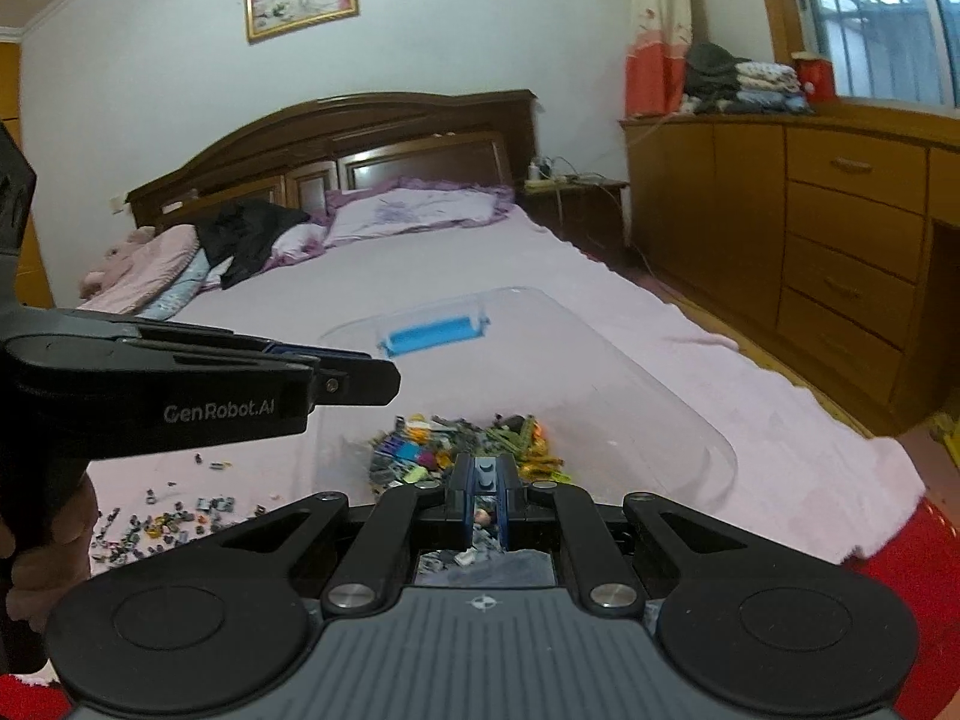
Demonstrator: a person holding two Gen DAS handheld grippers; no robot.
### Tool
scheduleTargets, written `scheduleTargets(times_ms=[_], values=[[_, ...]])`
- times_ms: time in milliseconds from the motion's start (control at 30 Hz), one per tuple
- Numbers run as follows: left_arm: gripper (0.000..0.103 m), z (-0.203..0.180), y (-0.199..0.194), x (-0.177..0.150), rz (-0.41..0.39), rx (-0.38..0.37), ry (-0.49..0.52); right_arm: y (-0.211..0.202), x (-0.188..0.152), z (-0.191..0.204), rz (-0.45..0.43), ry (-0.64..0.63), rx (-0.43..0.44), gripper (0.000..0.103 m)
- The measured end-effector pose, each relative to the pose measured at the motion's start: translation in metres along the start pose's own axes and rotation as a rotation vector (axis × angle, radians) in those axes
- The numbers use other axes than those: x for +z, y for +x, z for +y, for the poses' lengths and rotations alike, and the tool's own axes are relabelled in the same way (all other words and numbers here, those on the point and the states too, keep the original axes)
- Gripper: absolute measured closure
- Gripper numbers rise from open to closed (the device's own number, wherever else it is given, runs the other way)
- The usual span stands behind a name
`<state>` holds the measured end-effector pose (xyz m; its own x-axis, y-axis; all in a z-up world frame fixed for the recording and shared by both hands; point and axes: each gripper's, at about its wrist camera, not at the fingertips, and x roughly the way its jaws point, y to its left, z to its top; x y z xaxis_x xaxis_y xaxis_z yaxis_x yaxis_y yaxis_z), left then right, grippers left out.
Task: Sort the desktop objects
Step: 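Carry both held bricks over the clear box and open both tools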
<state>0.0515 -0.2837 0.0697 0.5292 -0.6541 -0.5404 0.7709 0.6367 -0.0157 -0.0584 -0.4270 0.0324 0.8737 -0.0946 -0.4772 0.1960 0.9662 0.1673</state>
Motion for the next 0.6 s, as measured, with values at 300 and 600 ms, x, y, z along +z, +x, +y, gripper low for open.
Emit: scheduleTargets(times_ms=[300, 600], values=[[0.093, -0.002, 0.005, -0.015, 0.05, -0.006, 0.012, 0.009, -0.009, -0.005, 0.01, 0.012, -0.02, 0.095], [0.092, -0.002, 0.007, -0.032, 0.083, 0.01, 0.028, 0.009, -0.012, 0.008, 0.006, -0.015, -0.02, 0.095]])
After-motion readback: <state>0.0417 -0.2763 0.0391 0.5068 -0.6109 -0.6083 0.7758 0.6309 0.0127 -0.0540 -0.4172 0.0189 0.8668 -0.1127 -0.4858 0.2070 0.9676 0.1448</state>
